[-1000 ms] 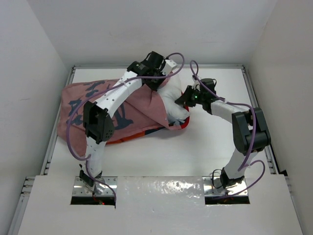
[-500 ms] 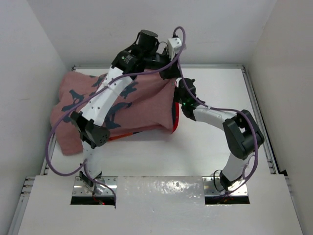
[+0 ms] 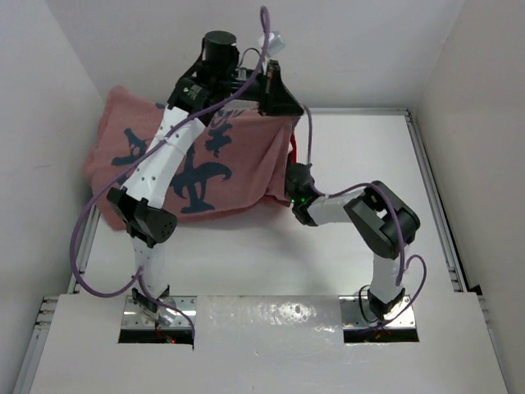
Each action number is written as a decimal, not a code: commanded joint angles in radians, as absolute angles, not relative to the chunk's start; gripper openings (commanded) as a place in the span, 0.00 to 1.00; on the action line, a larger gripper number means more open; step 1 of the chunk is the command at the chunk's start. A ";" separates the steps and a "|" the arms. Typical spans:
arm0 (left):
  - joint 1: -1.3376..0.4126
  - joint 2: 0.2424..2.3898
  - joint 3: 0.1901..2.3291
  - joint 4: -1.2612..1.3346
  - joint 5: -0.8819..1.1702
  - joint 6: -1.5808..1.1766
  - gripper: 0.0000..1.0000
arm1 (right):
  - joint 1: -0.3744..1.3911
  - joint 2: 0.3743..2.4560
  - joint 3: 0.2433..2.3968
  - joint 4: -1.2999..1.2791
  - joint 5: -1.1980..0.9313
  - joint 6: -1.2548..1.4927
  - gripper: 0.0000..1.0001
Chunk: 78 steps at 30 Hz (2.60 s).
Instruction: Put the pillow into the pillowcase
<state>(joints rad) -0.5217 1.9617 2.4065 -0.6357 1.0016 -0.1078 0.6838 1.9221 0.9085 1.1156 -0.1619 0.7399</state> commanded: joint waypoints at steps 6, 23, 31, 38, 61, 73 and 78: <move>-0.402 1.864 2.323 -0.627 0.723 0.167 0.00 | 0.580 1.591 0.834 0.579 -0.348 0.694 0.68; -0.388 1.852 2.362 -0.745 0.519 0.279 1.00 | 0.361 1.293 1.019 -0.659 0.262 0.360 0.70; 0.231 1.597 1.931 -0.828 0.311 0.313 0.18 | 0.348 1.036 0.754 -0.444 -0.038 0.426 0.54; 0.575 1.502 1.427 -0.662 0.171 0.530 0.85 | 0.806 1.011 0.465 -0.059 -0.005 0.503 0.99; 0.670 1.760 1.223 -0.570 0.097 0.781 0.95 | 0.919 1.563 0.612 0.276 0.262 0.603 0.20; 0.848 1.813 1.304 -0.779 0.423 0.811 0.94 | 0.697 1.370 0.534 0.190 0.235 0.614 0.00; 0.730 1.595 0.978 -0.631 0.265 1.116 0.93 | 0.600 1.267 0.560 0.062 0.210 0.468 0.00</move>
<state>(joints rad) 0.8104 1.7393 1.1149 -0.6857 0.3202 0.9058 0.6144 1.3136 0.5365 0.1390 0.2138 0.5564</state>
